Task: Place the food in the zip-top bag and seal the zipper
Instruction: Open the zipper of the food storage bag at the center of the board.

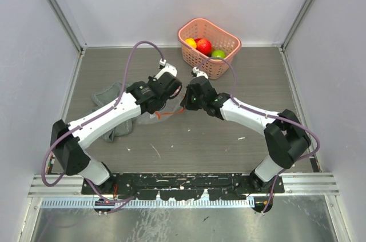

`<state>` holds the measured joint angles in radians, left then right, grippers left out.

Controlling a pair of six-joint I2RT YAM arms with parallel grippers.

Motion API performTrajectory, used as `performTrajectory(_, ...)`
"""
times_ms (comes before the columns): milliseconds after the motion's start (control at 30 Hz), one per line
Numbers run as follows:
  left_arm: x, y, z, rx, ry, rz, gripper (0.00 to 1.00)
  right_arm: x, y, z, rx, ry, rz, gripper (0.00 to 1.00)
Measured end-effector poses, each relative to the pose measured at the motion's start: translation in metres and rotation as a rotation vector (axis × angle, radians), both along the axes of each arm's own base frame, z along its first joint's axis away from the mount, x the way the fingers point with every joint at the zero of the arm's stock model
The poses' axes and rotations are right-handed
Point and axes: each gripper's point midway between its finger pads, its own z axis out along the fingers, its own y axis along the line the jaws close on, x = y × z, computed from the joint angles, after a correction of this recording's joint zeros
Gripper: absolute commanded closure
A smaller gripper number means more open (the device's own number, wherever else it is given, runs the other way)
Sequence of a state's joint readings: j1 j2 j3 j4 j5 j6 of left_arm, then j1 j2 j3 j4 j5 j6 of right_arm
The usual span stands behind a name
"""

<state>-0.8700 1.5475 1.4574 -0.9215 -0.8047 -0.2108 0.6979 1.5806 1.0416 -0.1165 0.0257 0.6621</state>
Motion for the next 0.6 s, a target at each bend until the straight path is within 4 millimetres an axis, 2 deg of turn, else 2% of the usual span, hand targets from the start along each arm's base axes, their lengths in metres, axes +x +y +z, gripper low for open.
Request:
performTrajectory(133,-0.002,-0.006,-0.012,-0.063,0.056,-0.059,1.00,-0.001,-0.002,-0.007,-0.034,-0.003,0.022,0.93)
performTrajectory(267,-0.007,-0.024,-0.012,-0.161,0.082,-0.128,1.00,-0.003,0.000,-0.006,-0.035,-0.011,0.062,0.82)
performTrajectory(400,-0.016,-0.026,-0.012,-0.220,0.080,-0.161,1.00,-0.008,0.006,-0.003,-0.025,-0.018,0.127,0.72)
performTrajectory(600,-0.018,-0.025,-0.013,-0.233,0.077,-0.151,1.00,-0.012,0.018,0.018,0.017,-0.053,0.214,0.52)
